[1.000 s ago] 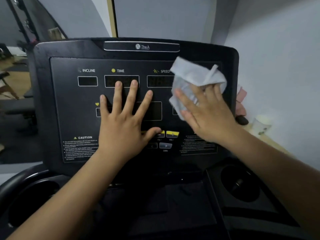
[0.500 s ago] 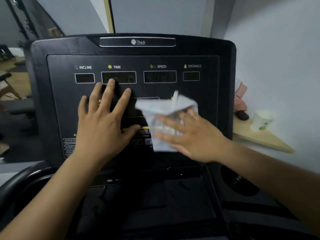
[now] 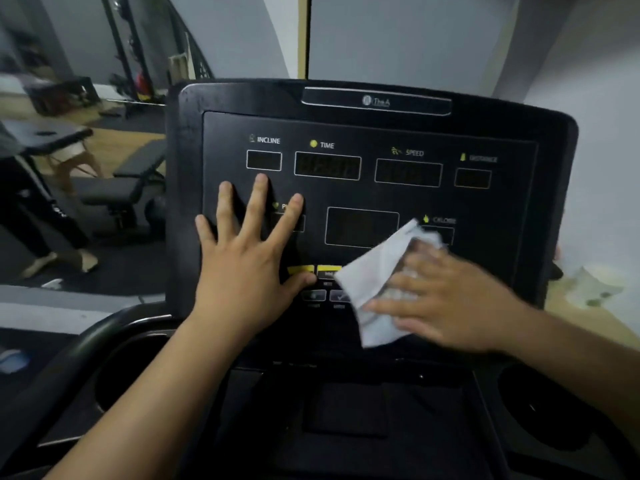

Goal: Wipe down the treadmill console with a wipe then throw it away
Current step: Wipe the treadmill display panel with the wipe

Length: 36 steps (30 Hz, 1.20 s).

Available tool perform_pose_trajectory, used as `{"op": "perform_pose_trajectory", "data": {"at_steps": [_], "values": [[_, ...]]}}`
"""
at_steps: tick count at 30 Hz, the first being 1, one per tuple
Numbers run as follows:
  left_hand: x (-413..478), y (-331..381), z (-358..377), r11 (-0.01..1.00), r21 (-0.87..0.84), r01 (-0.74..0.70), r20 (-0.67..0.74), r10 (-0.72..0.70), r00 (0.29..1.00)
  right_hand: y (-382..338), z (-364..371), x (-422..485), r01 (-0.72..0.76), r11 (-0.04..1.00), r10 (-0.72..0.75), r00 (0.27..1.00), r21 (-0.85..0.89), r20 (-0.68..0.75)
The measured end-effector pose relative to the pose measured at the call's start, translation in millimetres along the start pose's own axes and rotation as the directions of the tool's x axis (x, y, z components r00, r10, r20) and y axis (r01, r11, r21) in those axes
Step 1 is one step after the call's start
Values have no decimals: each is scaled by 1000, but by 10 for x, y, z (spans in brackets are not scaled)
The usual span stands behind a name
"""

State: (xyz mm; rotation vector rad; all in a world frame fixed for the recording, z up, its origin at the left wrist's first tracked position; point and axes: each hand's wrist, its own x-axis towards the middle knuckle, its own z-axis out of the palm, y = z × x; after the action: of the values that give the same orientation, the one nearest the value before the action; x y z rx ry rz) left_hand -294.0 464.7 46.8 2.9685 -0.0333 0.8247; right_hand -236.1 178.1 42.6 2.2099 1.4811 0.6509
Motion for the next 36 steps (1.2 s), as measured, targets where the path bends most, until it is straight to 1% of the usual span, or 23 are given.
{"op": "perform_pose_trajectory", "data": {"at_steps": [2,4,5,6,8,9,11,12,13,15,17,18,19,21,23,24,25,27,29,30,33,35,36], "values": [[0,15,5,1000,6,-8,3,8,1000,480,-109,71,-214,974,212,976,-71,-41],[-3,5,12,1000,-6,-10,-3,10,1000,698,-239,381,-510,859,502,856,-44,-122],[-12,-1,17,1000,-10,-9,-9,9,1000,583,-243,557,-584,812,574,802,-13,-165],[-20,-7,26,1000,-11,-10,-17,10,1000,351,-201,683,-579,815,570,799,8,-190],[-16,-26,32,1000,-4,-23,-27,23,999,-224,8,678,-346,937,347,922,36,-169],[-17,-33,27,999,-2,-32,-15,32,999,-441,65,548,-211,977,215,971,42,-108],[-31,-61,6,999,-14,-41,14,41,999,-349,17,277,-59,998,59,998,3,13],[-45,-82,-4,999,-28,-46,20,46,999,-131,-27,232,-88,995,89,996,-45,21],[-63,-105,-14,998,-46,-52,21,53,998,119,-85,250,-193,979,194,981,-71,11],[-93,-175,-23,994,-89,-56,3,56,998,558,-216,476,-456,889,452,889,-40,-77],[-125,-257,-30,993,-111,-27,-28,24,999,477,-292,850,-566,824,559,812,7,-170],[-151,-302,-23,995,-100,-9,-42,5,999,245,-248,978,-546,838,538,820,20,-196],[-169,-354,-10,996,-85,3,-56,-8,998,-35,-149,1019,-451,891,451,872,46,-192],[-204,-435,6,997,-71,-4,-64,0,998,-549,66,808,-175,984,177,979,31,-99],[-221,-494,2,998,-55,-25,-49,22,999,-524,37,581,15,1000,-15,1000,-9,-1],[-219,-511,-10,998,-47,-29,-39,27,999,-304,-15,590,9,999,-11,999,-33,-43],[-206,-518,-24,998,-42,-36,-26,35,999,-52,-92,671,-74,996,69,994,-55,-83],[-187,-537,-49,998,-44,-52,1,53,999,406,-281,992,-342,938,331,932,-55,-145],[-203,-590,-89,993,-86,-75,6,76,997,350,-388,1346,-496,868,485,854,-15,-186],[-216,-638,-109,988,-134,-81,-8,80,997,125,-337,1458,-479,878,466,861,-18,-206],[-276,-825,-135,970,-224,-98,-84,81,993,-650,-6,1297,-75,997,73,988,-12,-135],[-333,-938,-115,980,-185,-75,-105,56,993,-564,-45,1124,157,986,-159,987,-52,-19],[-358,-973,-102,984,-168,-57,-88,43,995,-350,-113,1161,191,977,-194,981,-94,-23]]}}
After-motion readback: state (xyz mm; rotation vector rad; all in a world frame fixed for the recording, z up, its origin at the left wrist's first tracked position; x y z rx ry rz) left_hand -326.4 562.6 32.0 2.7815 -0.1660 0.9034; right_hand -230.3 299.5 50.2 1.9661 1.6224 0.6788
